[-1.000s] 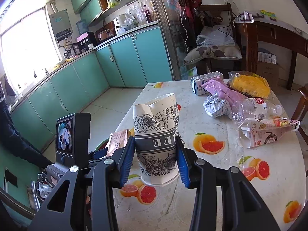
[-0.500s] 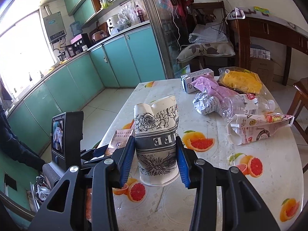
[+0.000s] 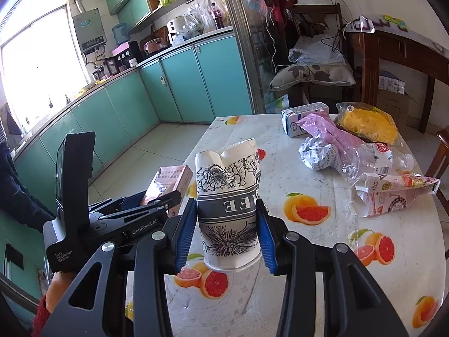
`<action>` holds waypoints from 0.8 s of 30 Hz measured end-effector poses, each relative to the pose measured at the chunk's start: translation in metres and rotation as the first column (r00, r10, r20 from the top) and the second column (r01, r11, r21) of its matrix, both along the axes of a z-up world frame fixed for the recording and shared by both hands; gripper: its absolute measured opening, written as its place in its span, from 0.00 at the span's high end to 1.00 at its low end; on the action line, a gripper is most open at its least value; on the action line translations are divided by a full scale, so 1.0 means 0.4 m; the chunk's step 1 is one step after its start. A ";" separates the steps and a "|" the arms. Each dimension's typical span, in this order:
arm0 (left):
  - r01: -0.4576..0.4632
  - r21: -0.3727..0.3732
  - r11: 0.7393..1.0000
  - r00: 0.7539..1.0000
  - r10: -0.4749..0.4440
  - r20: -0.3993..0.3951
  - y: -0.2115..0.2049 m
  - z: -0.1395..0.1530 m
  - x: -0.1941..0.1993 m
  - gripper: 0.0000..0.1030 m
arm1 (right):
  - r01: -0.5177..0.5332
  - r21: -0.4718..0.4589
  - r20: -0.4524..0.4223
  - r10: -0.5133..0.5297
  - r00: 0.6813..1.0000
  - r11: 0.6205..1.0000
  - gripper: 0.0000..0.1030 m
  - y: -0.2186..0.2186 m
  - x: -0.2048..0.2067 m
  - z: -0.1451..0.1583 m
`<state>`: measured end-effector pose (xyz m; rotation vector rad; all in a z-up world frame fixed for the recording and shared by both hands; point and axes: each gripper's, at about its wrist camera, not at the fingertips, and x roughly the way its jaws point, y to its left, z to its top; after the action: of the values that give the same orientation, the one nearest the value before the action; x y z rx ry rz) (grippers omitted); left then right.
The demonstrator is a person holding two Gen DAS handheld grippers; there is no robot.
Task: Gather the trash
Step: 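Carry the cigarette box over the bucket with the left gripper while the right carries the cup, then open both grippers over the red bucket, dropping the box and cup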
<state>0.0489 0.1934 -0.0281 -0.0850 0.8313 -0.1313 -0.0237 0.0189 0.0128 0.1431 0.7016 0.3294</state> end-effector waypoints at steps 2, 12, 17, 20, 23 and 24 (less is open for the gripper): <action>-0.020 0.013 1.000 1.000 0.019 0.005 0.029 0.007 0.001 0.50 | -0.017 0.004 0.003 0.017 1.000 1.000 0.61 0.018 0.008 0.002; -0.158 0.058 0.986 0.987 0.158 0.008 0.234 0.019 0.002 0.50 | -0.188 0.014 -0.002 0.188 0.982 0.982 0.61 0.185 0.089 0.004; -0.232 0.090 0.968 0.972 0.235 -0.022 0.348 -0.007 0.017 0.50 | -0.271 0.071 -0.066 0.276 0.959 0.960 0.61 0.296 0.167 -0.030; -0.268 0.103 0.958 0.960 0.274 -0.053 0.404 -0.037 0.033 0.50 | -0.311 0.114 -0.107 0.322 0.941 0.944 0.61 0.357 0.215 -0.051; -0.283 0.111 0.953 0.953 0.292 -0.082 0.439 -0.069 0.050 0.50 | -0.325 0.128 -0.132 0.341 0.931 0.937 0.61 0.404 0.254 -0.067; -0.283 0.115 0.952 0.952 0.294 -0.090 0.444 -0.079 0.058 0.50 | -0.327 0.144 -0.141 0.347 0.927 0.934 0.61 0.414 0.265 -0.072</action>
<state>0.0722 0.3712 -0.0597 -0.1183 0.9208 0.1930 0.0822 0.1843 -0.0159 0.1626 0.8726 0.6973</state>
